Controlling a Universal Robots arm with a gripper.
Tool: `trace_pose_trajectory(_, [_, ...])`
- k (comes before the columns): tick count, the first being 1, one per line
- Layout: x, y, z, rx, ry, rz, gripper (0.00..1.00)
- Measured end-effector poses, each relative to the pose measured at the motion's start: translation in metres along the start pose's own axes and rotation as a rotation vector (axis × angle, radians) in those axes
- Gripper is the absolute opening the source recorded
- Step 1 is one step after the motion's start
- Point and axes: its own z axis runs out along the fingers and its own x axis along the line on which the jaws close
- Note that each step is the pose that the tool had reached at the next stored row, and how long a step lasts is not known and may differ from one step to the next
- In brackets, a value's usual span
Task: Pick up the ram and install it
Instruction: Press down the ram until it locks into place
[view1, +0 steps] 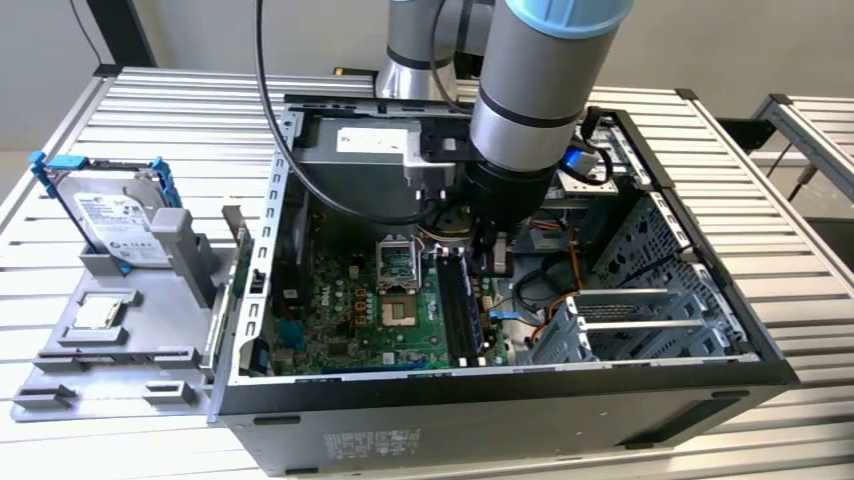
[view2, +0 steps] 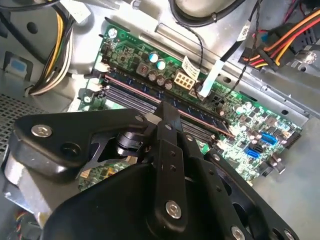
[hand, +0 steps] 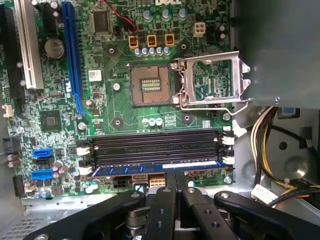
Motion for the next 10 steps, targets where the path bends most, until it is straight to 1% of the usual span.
trace_pose_trajectory(4, [0.0004,0.0002,0.0055,0.0000,0.0021,-0.004,0.00])
trace_pose_trajectory(10, [0.0028,0.0000,0.0162,0.0000,0.0025,-0.010,0.00])
